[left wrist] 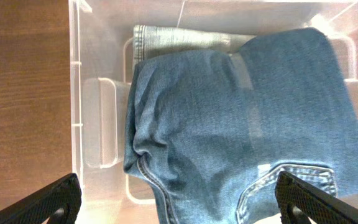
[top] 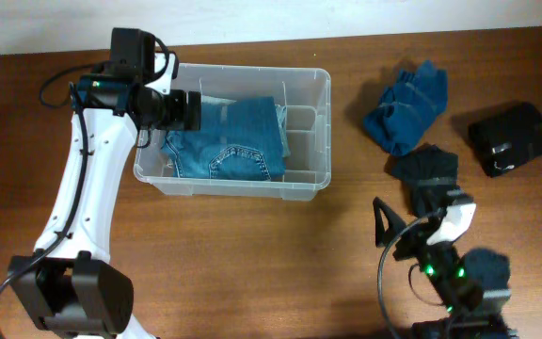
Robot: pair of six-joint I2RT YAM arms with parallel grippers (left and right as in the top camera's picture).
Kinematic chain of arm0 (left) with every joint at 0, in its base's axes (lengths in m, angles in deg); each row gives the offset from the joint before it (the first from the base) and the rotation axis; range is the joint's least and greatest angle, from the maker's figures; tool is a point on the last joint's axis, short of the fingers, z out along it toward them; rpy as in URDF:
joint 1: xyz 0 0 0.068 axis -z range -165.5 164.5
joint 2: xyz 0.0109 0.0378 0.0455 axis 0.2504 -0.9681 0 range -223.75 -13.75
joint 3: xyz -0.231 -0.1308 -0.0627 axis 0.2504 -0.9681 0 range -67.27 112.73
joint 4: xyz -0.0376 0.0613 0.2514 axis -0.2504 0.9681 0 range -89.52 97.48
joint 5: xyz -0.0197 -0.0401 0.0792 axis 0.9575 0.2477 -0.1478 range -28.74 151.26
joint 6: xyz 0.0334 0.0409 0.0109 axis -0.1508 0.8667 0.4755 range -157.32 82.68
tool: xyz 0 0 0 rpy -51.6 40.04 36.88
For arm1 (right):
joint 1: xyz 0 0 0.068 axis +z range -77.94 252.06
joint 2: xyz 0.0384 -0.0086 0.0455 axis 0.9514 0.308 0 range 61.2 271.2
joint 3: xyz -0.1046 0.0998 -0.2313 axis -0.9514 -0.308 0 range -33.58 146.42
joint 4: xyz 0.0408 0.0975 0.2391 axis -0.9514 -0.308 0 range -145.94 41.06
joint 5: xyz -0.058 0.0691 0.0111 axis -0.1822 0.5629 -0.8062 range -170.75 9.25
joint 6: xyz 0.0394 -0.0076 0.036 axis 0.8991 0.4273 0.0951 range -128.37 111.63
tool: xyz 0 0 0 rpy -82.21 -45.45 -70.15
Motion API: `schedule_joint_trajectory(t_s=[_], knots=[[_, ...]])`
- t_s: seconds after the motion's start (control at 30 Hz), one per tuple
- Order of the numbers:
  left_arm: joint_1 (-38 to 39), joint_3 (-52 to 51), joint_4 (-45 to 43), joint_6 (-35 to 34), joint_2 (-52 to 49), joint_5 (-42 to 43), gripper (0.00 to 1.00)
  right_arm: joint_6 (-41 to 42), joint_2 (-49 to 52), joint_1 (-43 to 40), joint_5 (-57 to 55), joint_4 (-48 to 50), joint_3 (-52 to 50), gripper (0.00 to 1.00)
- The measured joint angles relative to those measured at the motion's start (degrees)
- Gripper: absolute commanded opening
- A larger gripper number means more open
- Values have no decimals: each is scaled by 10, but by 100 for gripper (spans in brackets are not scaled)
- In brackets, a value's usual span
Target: Pack container
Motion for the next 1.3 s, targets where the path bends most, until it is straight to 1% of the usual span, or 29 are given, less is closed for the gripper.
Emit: schedule_joint_trajectory(t_s=[0.07, 0.2, 0.23, 0.27, 0.3, 0.33, 0.4, 0.47, 0.53, 0.63, 0.77, 0.83, 0.93, 1.1, 1.27, 1.3], knots=[[0, 4, 0, 0, 4, 5, 99, -2, 75, 0, 9, -56, 74, 98], [4, 4, 1, 0, 12, 13, 99, -52, 315, 0, 18, -263, 309, 98], [5, 4, 1, 0, 13, 13, 99, -64, 357, 0, 19, -275, 347, 98], [5, 5, 0, 0, 13, 13, 99, -77, 424, 0, 16, -296, 401, 98], [5, 5, 3, 0, 14, 15, 99, -83, 464, 0, 13, -291, 430, 98], [5, 5, 2, 0, 15, 15, 99, -85, 485, 0, 11, -292, 445, 98], [5, 5, 3, 0, 16, 17, 99, -102, 562, 0, 5, -269, 481, 98], [5, 5, 6, 0, 21, 17, 99, -109, 624, -1, -10, -225, 492, 98], [5, 5, 7, 0, 33, 17, 99, -103, 661, -5, -24, -201, 499, 98], [5, 5, 8, 0, 77, 3, 99, -64, 720, -41, -64, -183, 514, 99], [5, 9, 10, 0, 162, -29, 99, -20, 759, -86, -110, -159, 528, 100], [5, 12, 12, 0, 191, -46, 99, 0, 786, -102, -125, -142, 532, 100], [5, 13, 16, 0, 209, -77, 99, 13, 823, -103, -131, -110, 534, 100], [5, 13, 24, -5, 209, -121, 99, 39, 880, -103, -131, -48, 533, 92], [5, 13, 24, -5, 208, -143, 99, 59, 899, -96, -119, -10, 534, 87], [5, 13, 24, -7, 208, -151, 99, 59, 901, -94, -119, -10, 534, 84]])
